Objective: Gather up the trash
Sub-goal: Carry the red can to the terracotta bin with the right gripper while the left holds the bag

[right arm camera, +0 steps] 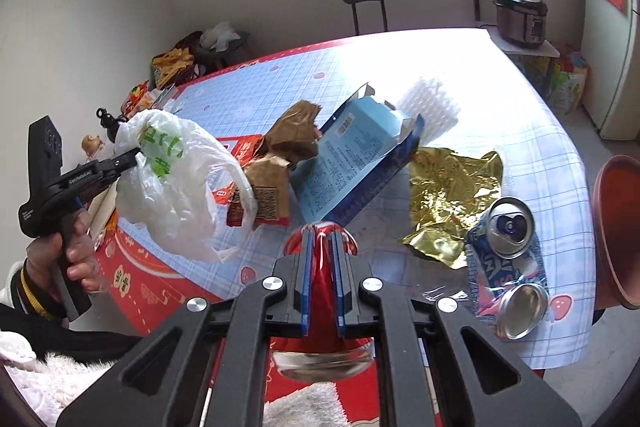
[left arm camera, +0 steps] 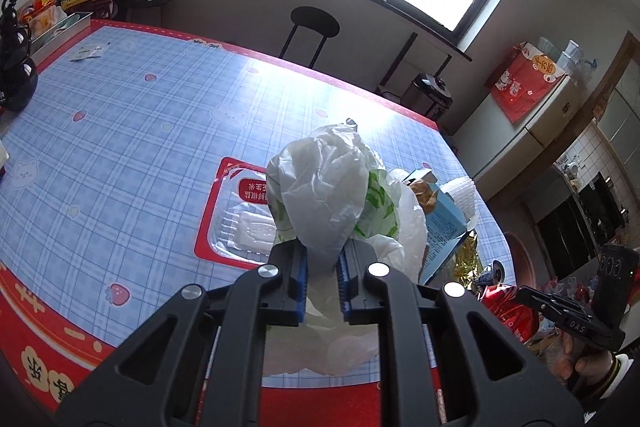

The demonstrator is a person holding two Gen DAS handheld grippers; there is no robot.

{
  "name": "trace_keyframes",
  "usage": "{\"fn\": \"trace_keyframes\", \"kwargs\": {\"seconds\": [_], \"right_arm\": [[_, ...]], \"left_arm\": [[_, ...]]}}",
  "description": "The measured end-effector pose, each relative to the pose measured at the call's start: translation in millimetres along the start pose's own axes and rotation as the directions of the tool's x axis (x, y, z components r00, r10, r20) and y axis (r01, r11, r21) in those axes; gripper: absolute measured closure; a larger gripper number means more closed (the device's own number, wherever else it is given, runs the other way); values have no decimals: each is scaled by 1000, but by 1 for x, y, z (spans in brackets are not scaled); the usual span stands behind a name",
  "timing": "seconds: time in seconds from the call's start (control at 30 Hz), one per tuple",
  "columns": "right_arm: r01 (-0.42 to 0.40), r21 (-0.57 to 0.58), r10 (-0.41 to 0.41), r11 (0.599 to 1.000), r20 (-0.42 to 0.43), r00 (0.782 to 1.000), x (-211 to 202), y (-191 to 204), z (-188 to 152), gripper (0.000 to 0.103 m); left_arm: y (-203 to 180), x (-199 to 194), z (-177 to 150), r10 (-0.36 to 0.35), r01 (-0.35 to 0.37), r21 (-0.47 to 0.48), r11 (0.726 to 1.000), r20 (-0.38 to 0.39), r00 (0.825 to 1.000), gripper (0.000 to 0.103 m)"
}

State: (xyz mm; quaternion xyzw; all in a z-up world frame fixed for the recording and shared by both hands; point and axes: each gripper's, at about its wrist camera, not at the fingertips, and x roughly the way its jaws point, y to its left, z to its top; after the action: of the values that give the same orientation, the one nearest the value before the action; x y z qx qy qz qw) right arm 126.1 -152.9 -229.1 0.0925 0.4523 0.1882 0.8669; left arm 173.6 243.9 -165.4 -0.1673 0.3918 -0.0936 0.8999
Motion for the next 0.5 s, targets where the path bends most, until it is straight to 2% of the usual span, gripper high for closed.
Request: {"fn": "trace_keyframes", "kwargs": {"seconds": [0.13,0.27,0.5], "right_arm": [[47,46,-49,998,52,997,-13,-8,5,94],[100,76,-104,992,50,993,-15,-13,2,94],[157,100,-164,982,68,984,-20,-4,7,94]], "left_arm": [[-9,-8,17,-69,69,16,998,26,997,87],[-19,-15,39,-129,127,55,990,54,990,87],[-32,-28,73,-246,234,114,965,105,963,88]]}}
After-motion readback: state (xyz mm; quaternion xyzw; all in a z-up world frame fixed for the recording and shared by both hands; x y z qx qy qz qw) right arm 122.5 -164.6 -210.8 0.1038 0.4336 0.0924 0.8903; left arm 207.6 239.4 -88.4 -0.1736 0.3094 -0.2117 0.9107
